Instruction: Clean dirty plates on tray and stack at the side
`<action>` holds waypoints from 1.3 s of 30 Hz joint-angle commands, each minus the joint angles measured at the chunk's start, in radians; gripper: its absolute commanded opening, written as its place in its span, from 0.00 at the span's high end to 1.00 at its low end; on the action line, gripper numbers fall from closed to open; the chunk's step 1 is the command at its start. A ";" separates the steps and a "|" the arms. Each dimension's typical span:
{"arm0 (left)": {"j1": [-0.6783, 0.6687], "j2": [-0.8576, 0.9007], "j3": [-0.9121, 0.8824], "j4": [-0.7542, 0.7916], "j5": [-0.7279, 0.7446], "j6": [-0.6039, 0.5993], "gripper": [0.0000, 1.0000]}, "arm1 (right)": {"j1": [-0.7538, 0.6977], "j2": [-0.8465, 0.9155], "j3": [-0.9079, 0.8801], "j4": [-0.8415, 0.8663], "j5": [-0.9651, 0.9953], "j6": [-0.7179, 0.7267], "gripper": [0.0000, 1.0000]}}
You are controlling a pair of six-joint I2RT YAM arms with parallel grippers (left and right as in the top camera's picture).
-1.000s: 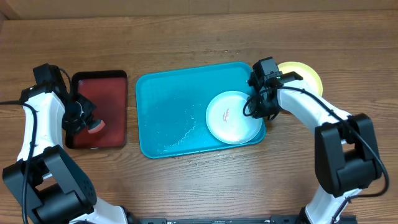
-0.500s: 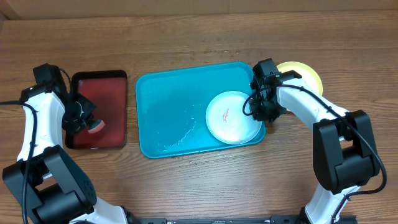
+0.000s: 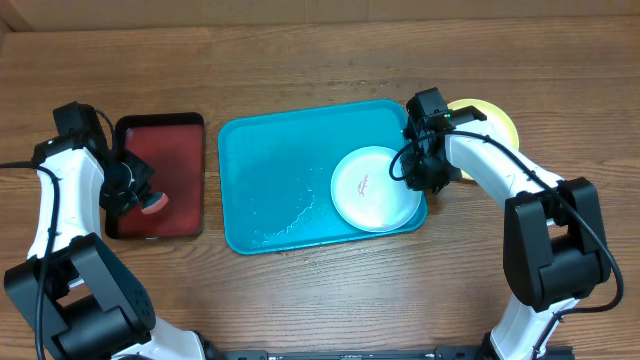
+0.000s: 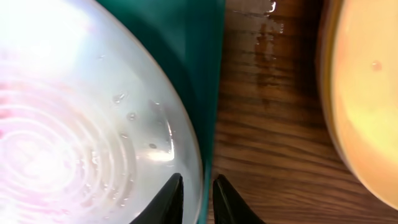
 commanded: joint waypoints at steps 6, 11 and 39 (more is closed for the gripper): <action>-0.008 0.006 -0.009 0.003 0.011 0.008 0.96 | 0.003 0.003 0.024 0.005 -0.043 0.019 0.85; -0.008 0.006 -0.009 0.002 0.011 0.008 0.96 | 0.003 0.003 0.024 0.006 -0.049 0.044 0.90; -0.047 0.008 -0.009 0.049 0.191 0.141 0.96 | 0.125 0.101 -0.032 0.223 -0.219 0.202 0.96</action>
